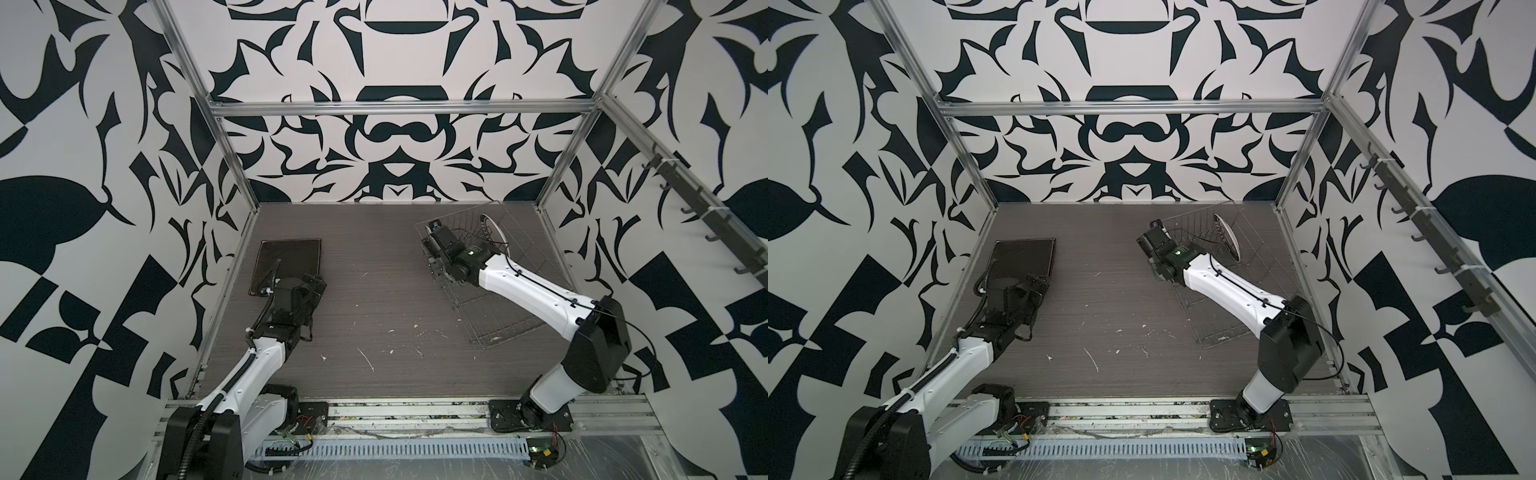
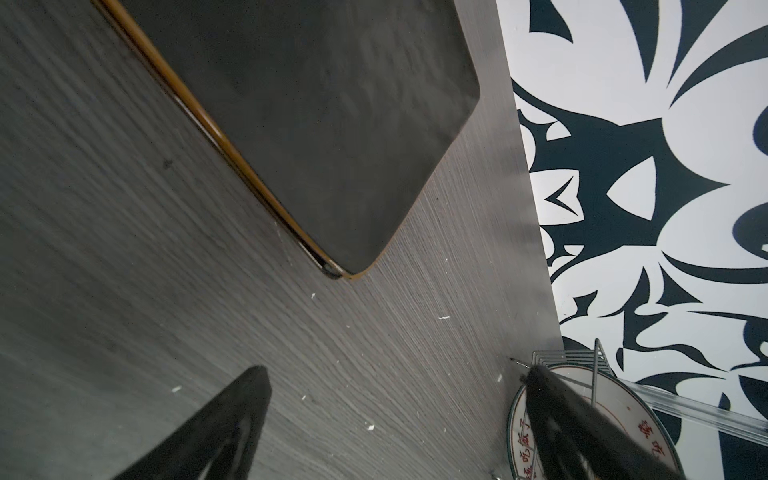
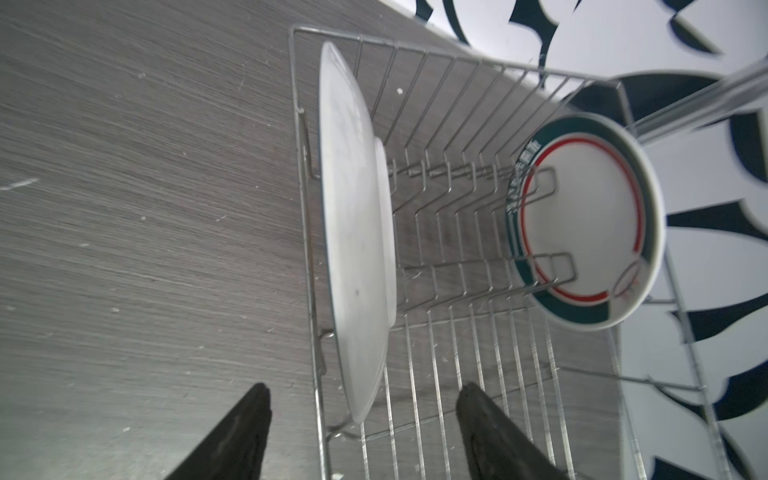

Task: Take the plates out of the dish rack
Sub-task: 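Move the right gripper down to the white plate with the orange sunburst in the rack, then position the right gripper fingers around the sunburst plate's rim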

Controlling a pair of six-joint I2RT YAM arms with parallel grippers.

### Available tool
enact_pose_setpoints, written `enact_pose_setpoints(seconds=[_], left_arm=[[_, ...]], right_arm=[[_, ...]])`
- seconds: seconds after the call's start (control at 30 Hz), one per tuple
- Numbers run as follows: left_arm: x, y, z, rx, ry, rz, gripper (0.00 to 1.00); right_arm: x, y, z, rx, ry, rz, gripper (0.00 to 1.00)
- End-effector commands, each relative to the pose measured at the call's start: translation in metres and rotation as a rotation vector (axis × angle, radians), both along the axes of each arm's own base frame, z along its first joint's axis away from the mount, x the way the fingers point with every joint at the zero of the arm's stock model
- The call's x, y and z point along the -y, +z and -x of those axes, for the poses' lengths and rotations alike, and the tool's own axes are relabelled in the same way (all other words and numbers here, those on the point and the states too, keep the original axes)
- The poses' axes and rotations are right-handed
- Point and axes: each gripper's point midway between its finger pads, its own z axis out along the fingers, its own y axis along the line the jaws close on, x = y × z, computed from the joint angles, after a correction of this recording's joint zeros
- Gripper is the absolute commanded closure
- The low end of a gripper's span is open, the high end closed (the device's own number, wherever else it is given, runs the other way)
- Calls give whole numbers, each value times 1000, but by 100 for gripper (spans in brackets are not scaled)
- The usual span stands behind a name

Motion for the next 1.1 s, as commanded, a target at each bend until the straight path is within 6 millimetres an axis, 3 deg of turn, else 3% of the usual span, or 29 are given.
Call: enact_pose_setpoints(seconds=[0.0,0.33,0.63,0.83,1.07], left_arm=[[0,2,-1,20,2,-5,0],[2,0,-1,32,-10,8,1],[4,-3,-3,28,-16,16,1],[4,-4,-2,28,-12,15,1],[3,-5,-2,25,-10,15,1]], right_arm=[[3,17,-7,49,-46,52,27],[-2,20,-21,104,-92,258,34],[-7,10,-29,92,-94,296,38],[-8,9,-33,111,-95,307,49],[-5,7,-38,130,-102,365,52]])
